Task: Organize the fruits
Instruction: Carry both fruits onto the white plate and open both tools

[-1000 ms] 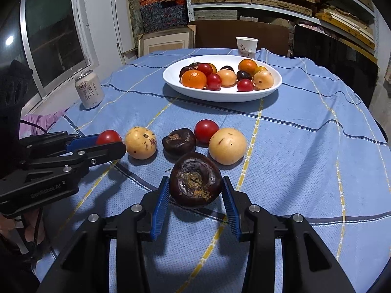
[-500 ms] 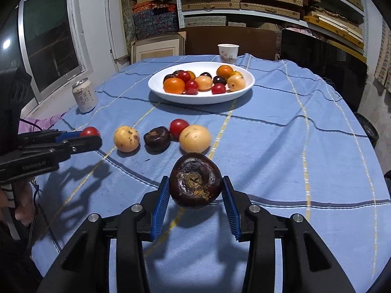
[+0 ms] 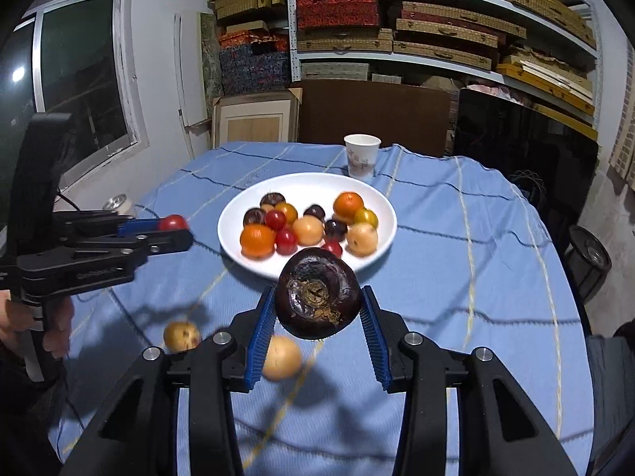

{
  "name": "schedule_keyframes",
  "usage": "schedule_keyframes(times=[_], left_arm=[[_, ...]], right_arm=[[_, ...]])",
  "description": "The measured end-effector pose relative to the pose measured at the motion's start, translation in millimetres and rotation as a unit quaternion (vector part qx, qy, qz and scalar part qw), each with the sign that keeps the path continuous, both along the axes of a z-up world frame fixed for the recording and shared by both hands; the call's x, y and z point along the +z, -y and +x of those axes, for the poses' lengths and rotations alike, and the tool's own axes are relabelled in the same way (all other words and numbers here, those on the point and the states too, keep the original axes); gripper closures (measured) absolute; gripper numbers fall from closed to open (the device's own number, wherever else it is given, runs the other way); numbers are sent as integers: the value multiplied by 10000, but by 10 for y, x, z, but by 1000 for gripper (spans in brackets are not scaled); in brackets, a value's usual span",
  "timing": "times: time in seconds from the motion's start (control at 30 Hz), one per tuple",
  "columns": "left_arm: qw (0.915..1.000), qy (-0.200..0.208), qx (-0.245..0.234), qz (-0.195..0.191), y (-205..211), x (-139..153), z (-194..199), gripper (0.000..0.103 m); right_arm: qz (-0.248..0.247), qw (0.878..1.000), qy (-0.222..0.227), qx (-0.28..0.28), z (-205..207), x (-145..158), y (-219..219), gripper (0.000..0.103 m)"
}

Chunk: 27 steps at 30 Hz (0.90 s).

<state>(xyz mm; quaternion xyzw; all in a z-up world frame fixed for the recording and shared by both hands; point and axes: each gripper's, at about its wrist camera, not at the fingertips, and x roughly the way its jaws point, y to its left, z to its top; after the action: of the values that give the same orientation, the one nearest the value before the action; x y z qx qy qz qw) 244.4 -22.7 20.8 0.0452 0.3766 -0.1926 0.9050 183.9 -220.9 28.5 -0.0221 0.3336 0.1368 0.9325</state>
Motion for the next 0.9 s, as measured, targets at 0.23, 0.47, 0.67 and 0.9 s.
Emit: schedule_keyframes(times=[0.23,0.47,0.67,0.9], left_arm=[[9995,-109,274,131,166,-162,761,76],[9978,-434,500,66,139,-437,1159,59],[9981,2,605,-103,-1,-246,887,19],[9995,-158,268,-52,-109,-272,171,16]], right_arm=[[-45,9998,-197,79,799,-172,-233,60],[19,9985,-536,126,1276,-513,-352,55],[-7,9995,-320,33,1035,-422,-260,40],[60,9988,-494,-50,285,-418,-77,40]])
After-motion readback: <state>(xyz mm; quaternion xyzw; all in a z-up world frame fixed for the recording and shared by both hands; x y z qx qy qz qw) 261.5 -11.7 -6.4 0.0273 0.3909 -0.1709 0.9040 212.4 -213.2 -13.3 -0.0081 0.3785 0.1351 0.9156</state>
